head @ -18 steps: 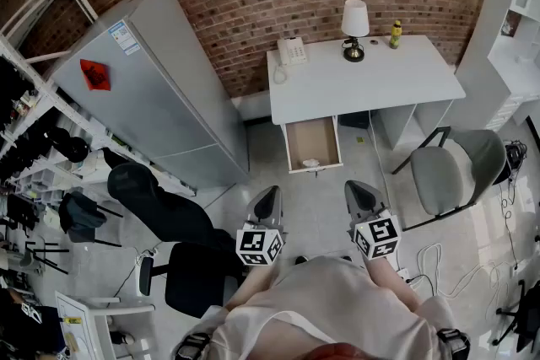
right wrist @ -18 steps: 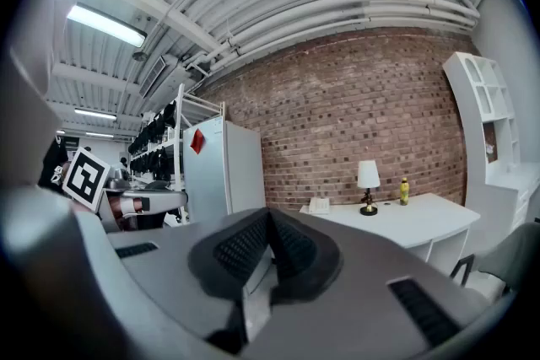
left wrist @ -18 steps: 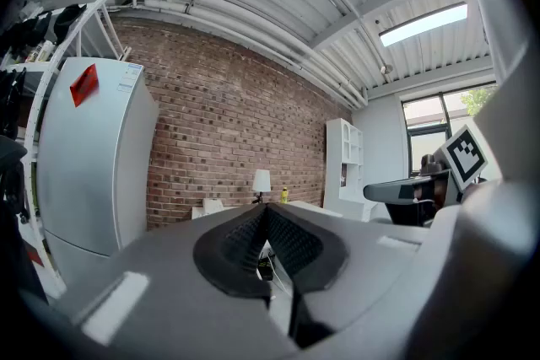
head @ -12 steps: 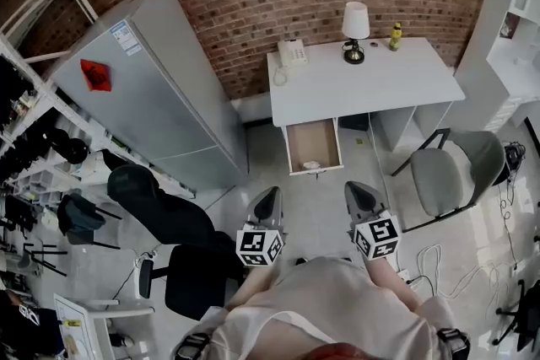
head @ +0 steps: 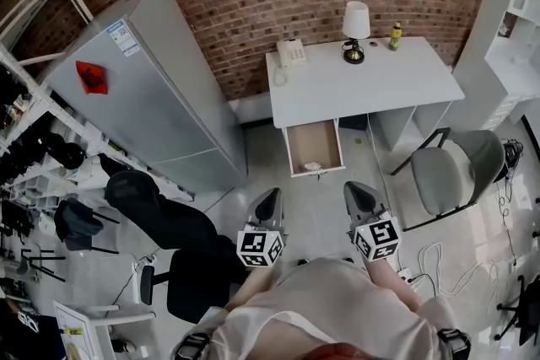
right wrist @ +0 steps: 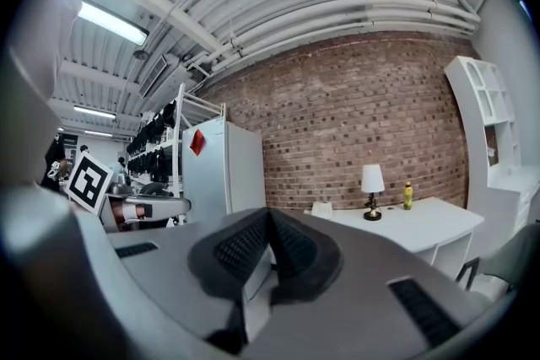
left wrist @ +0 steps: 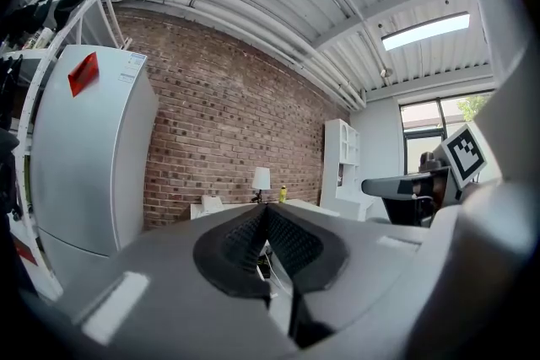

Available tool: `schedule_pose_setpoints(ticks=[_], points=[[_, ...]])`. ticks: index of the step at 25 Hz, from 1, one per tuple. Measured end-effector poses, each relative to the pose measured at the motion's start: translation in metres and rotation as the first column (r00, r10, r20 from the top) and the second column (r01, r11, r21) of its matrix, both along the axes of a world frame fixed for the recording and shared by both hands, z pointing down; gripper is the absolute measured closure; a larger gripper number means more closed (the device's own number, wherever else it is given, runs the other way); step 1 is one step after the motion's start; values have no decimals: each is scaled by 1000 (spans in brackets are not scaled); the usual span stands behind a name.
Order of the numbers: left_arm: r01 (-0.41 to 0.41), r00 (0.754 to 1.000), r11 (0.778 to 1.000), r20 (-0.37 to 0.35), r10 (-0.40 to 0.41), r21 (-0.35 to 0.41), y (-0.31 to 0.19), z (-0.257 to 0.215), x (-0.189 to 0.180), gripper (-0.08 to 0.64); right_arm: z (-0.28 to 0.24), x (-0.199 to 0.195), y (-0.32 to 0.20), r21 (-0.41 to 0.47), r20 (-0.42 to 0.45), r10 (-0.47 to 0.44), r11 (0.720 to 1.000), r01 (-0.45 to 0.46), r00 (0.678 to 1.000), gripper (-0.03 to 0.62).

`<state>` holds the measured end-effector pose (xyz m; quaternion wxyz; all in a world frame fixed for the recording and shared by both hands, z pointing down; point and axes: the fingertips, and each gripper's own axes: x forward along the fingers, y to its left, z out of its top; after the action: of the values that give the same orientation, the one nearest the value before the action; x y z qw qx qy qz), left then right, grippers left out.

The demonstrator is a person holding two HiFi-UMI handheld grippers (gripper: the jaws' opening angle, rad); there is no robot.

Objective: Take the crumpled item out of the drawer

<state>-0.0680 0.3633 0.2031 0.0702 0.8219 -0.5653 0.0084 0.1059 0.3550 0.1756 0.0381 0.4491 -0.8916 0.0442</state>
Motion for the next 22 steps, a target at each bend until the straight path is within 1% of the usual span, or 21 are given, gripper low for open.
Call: schedule_pose_setpoints(ticks=[12,16,22], points=[[-51,998,999,-21,51,-5,-22,5,-43,552,9,-44,-12,-10,-17,41,999,-41,999,584],[-38,999,999,-30,37,-14,-32,8,-55,552,14,-54,-22,-24,-15,34,999,-34,999,584],[-31,999,999,-21,30,-42,-56,17,-55,552,24,-55,-52,-45,-6,22,999,-22,1000,584]])
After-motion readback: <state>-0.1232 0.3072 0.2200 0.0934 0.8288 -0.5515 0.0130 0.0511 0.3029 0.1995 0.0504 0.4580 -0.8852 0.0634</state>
